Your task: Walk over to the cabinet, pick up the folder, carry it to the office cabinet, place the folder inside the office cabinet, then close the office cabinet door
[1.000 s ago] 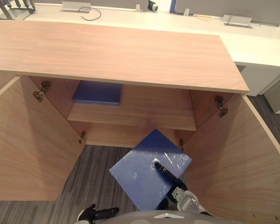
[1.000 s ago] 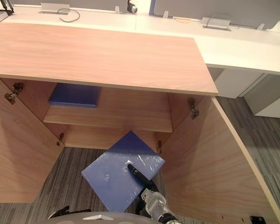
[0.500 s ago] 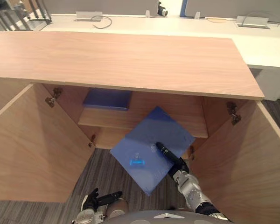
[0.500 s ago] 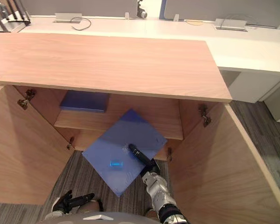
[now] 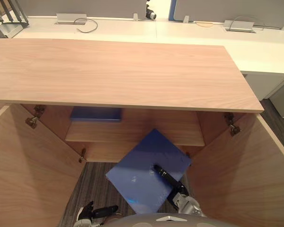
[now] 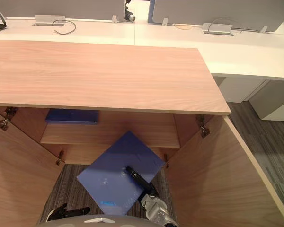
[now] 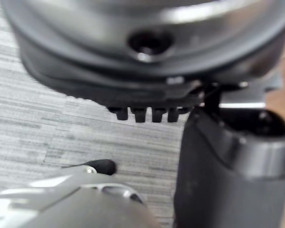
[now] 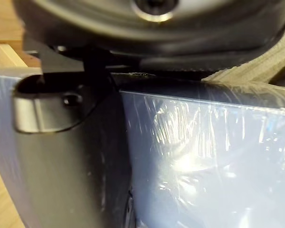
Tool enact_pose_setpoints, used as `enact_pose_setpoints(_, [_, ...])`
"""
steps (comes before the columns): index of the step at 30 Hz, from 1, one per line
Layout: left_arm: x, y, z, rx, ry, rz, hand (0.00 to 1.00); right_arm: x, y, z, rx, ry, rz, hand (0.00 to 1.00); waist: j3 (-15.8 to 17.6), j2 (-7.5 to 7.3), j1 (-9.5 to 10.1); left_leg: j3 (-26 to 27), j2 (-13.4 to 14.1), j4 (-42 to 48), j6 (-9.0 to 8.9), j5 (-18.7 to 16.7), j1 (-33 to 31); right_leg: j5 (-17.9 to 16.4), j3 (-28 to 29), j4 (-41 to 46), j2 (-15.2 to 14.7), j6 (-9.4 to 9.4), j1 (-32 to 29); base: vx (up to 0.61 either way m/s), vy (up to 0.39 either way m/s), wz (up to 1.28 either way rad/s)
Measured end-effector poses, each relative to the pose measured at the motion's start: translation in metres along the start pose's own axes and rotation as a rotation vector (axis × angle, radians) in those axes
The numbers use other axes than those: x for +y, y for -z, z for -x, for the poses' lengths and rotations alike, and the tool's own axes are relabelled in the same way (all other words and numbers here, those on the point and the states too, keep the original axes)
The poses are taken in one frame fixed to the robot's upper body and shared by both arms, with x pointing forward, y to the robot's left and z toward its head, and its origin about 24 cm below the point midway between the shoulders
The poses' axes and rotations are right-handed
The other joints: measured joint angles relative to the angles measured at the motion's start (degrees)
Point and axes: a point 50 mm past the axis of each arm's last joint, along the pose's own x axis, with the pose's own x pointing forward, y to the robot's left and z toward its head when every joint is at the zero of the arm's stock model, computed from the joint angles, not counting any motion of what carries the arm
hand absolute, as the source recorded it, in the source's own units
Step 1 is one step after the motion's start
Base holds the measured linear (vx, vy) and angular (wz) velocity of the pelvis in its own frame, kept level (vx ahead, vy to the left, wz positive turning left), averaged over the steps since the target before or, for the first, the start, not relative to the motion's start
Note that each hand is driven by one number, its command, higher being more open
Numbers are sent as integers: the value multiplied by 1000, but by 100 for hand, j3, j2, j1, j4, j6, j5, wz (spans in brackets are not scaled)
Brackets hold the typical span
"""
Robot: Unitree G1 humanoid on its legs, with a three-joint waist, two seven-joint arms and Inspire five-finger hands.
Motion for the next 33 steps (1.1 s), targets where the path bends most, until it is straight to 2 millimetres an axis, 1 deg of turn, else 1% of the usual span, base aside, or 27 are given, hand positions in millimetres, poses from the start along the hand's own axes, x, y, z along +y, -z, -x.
enact_pose_setpoints(2, [0, 0, 0, 0, 1, -1, 100, 0, -11, 0, -33, -12, 18, 0, 8, 9, -1, 8, -10, -130, 5, 83, -29, 112, 21, -78, 18, -23, -73, -1, -9, -10])
enact_pose_setpoints(4, [-1, -5, -1, -12, 3, -3, 100, 14, -34, -1, -125, -65, -9, 0, 74, 28, 1, 55, 1, -157, 32, 138, -173, 216, 112, -52, 31, -27, -282, -46, 14, -13])
enact_pose_setpoints(5, [-2, -10, -2, -24, 6, -6, 100, 25, -47, 0, -184, -106, -34, 0, 158, 44, 7, 64, 9, -93, 41, 142, -269, 231, 134, 14, 29, -31, -400, -112, 24, -11])
enact_pose_setpoints(6, [-4, -23, -4, -56, 10, -12, 100, 46, -72, 1, -281, -185, -80, 0, 400, 60, 6, 59, 43, 166, 50, 136, -455, 231, 140, 238, 4, -31, -585, -188, -3, -15])
enact_pose_setpoints(7, [-8, -39, -5, -101, 16, -23, 100, 69, -99, 7, -399, -277, -125, 0, 604, 120, 12, 33, 127, 632, 131, 62, -831, 224, 145, 606, 2, -34, -965, -204, -14, -16])
enact_pose_setpoints(8, [-10, -48, -6, -128, 21, -28, 100, 83, -114, 12, -465, -332, -149, 0, 687, 160, 18, 11, 190, 956, 162, -7, -1094, 205, 148, 859, 5, -58, -1205, -257, -27, -22])
enact_pose_setpoints(9, [-14, -63, -6, -171, 31, -26, 100, 108, -140, 22, -578, -434, -175, 0, 843, 244, 22, -34, 299, 1550, 266, -150, -1579, 125, 172, 1362, 6, -140, -1693, -283, 4, -32])
enact_pose_setpoints(10, [-16, -73, -6, -200, 31, -15, 100, 127, -159, 33, -660, -508, -195, 0, 898, 263, 37, -75, 375, 2067, 315, -306, -2020, -19, 265, 1874, -4, -181, -2191, -285, 15, -37])
enact_pose_setpoints(11, [-16, -78, -6, -213, 28, -9, 100, 134, -167, 38, -694, -537, -211, 0, 903, 262, 47, -99, 405, 2300, 326, -401, -2213, -117, 327, 2109, -11, -177, -2426, -255, 39, -37])
enact_pose_setpoints(12, [-16, -85, -5, -236, 27, 5, 100, 143, -178, 44, -733, -556, -235, 0, 944, 253, 50, -176, 446, 2694, 330, -622, -2500, -348, 413, 2505, -29, -137, -2733, -199, 49, -23])
enact_pose_setpoints(13, [-16, -93, -5, -259, 27, 22, 100, 147, -186, 49, -769, -571, -258, 0, 1029, 252, 74, -234, 495, 3043, 290, -886, -2708, -597, 477, 2840, -33, -66, -2955, -233, 50, -17])
enact_pose_setpoints(14, [-16, -97, -4, -272, 25, 26, 100, 148, -188, 51, -785, -572, -273, 0, 1071, 246, 96, -272, 509, 3190, 278, -1005, -2830, -718, 492, 2999, -43, -38, -3079, -196, 33, -7])
enact_pose_setpoints(15, [-15, -105, -3, -301, 21, 35, 100, 145, -191, 54, -818, -563, -304, 0, 1104, 202, 126, -333, 506, 3468, 253, -1214, -3126, -970, 534, 3277, -88, 48, -3377, -255, 0, -4])
enact_pose_setpoints(16, [-13, -114, -2, -334, 15, 58, 100, 145, -194, 57, -837, -555, -330, 0, 1164, 167, 142, -363, 510, 3787, 263, -1323, -3436, -1156, 601, 3528, -123, 130, -3682, -221, -13, -2])
enact_pose_setpoints(18, [-12, -123, 0, -373, 15, 95, 100, 142, -197, 58, -851, -534, -353, 0, 1346, 206, 121, -443, 510, 4142, 306, -1423, -3727, -1262, 637, 3914, -167, 133, -3976, -208, -12, 3])
enact_pose_setpoints(20, [-11, -128, 2, -397, 10, 111, 100, 137, -197, 57, -852, -499, -373, 0, 1391, 206, 122, -469, 496, 4331, 321, -1442, -3955, -1300, 667, 4150, -216, 134, -4223, -141, -11, 7])
enact_pose_setpoints(23, [-10, -135, 3, -429, 7, 129, 100, 139, -199, 61, -864, -503, -384, 0, 1439, 213, 137, -547, 497, 4520, 331, -1447, -4236, -1326, 681, 4358, -229, 127, -4474, -88, -20, 10])
enact_pose_setpoints(24, [-11, -138, 4, -438, 10, 133, 100, 141, -201, 64, -877, -517, -388, 0, 1464, 238, 138, -607, 499, 4592, 341, -1453, -4337, -1348, 659, 4424, -240, 128, -4529, -80, -38, 24])
enact_pose_setpoints(26, [-11, -144, 6, -466, 10, 154, 100, 147, -206, 73, -915, -559, -396, 0, 1492, 240, 159, -711, 486, 4740, 345, -1456, -4585, -1412, 604, 4611, -300, 120, -4727, -51, -36, 22])
enact_pose_setpoints(31, [-11, -146, 7, -473, 9, 191, 100, 154, -212, 77, -927, -564, -409, 0, 1518, 244, 226, -745, 456, 4776, 355, -1448, -4731, -1428, 595, 4672, -325, 120, -4858, -4, -26, 5])
enact_pose_setpoints(32, [-11, -146, 7, -475, 10, 194, 100, 157, -214, 77, -925, -554, -416, 0, 1520, 248, 238, -763, 447, 4771, 355, -1448, -4756, -1430, 589, 4666, -326, 123, -4869, 19, -24, 6])
enact_pose_setpoints(33, [-11, -147, 8, -480, 9, 198, 100, 165, -220, 79, -928, -557, -423, 0, 1524, 255, 238, -789, 417, 4771, 351, -1443, -4813, -1430, 575, 4658, -329, 124, -4903, 20, -25, 7])
